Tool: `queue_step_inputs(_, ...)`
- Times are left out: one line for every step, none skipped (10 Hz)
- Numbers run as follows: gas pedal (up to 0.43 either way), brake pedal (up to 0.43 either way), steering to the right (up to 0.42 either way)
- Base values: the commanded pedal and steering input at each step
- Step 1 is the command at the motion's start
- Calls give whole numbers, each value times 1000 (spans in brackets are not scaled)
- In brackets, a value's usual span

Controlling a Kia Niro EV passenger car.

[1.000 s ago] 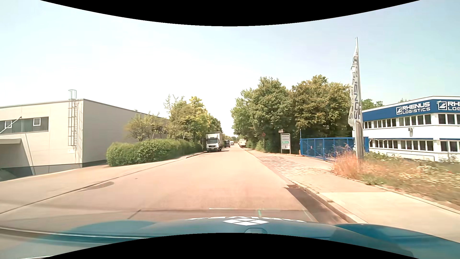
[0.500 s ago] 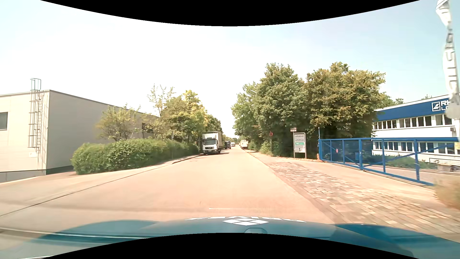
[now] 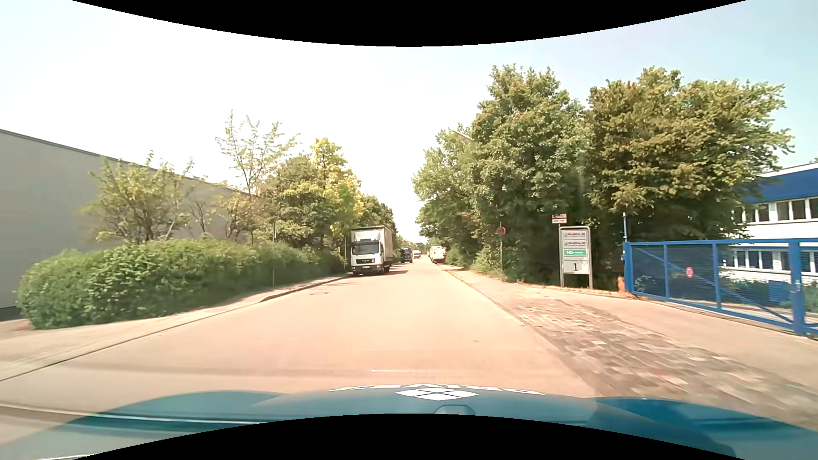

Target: Follow the waypoints while adhering to traffic rules and regulations

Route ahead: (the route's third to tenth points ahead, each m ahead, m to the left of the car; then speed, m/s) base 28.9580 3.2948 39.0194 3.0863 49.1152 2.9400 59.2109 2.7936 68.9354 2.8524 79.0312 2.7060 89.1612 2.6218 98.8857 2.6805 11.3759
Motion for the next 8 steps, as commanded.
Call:
queue_step_inputs(0,0,-5)
queue_step_inputs(0,0,-2)
queue_step_inputs(0,0,0)
queue_step_inputs(0,0,3)
queue_step_inputs(0,0,2)
queue_step_inputs(0,0,2)
queue_step_inputs(0,0,2)
queue_step_inputs(0,0,2)
